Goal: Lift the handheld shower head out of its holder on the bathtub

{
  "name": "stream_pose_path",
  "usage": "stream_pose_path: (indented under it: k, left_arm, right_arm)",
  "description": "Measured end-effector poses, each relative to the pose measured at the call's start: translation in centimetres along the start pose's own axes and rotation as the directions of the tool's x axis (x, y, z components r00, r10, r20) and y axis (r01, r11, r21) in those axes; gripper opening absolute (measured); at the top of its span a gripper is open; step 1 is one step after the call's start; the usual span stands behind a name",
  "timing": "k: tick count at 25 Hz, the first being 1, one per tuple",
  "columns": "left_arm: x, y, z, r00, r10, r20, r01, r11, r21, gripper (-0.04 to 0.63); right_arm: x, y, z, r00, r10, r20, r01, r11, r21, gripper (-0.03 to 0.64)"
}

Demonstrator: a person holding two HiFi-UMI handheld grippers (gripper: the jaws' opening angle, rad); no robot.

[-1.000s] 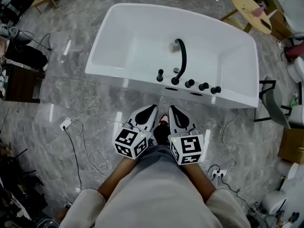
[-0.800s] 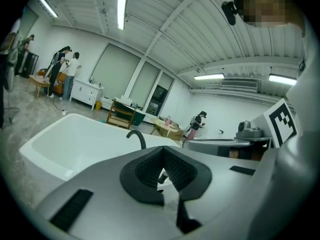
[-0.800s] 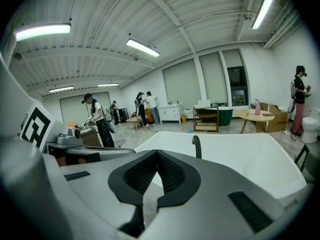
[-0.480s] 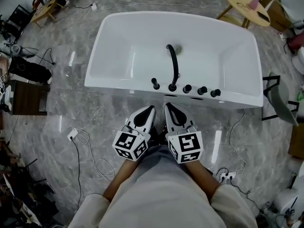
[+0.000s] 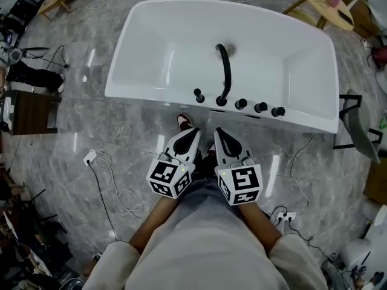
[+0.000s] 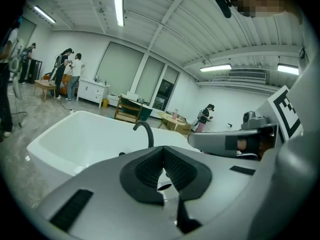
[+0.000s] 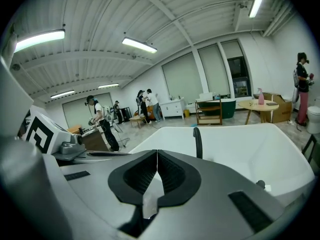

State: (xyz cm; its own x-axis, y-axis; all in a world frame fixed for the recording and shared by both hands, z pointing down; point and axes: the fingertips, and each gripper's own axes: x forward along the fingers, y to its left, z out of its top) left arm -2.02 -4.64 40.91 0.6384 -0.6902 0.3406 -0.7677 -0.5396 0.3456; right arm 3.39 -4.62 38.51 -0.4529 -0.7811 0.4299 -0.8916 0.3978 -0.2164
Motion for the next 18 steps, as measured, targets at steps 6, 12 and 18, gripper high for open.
stream_pose_path:
  k: [6,12,18]
  left_arm:
    - [1.6,2.1,-0.8,1.0,0.027,-0.014,-0.028,0.997,-0.067,0.006]
    - [4.0,2.6,-1.9,0.996,0.073,-0.046,-0.072,0.997,0.032,0.006]
    - [5.6,5.9,-3.9,0.982,0.174,-0.075,-0.171,0.984,0.047,0.006]
  right_arm:
    - [0.8,-0.4,-0.4,1.0,-0.009,-0.021,0.009,1.0,0.009,0.015]
    - [1.0,-0.9,-2.1,0.998,-0.003,-0.068,0.004,1.0,0.014,0.015]
    - [1.6,-1.4,-3.8,0.991,-0.017,-0.133,0.018,1.0,0.0,0.015]
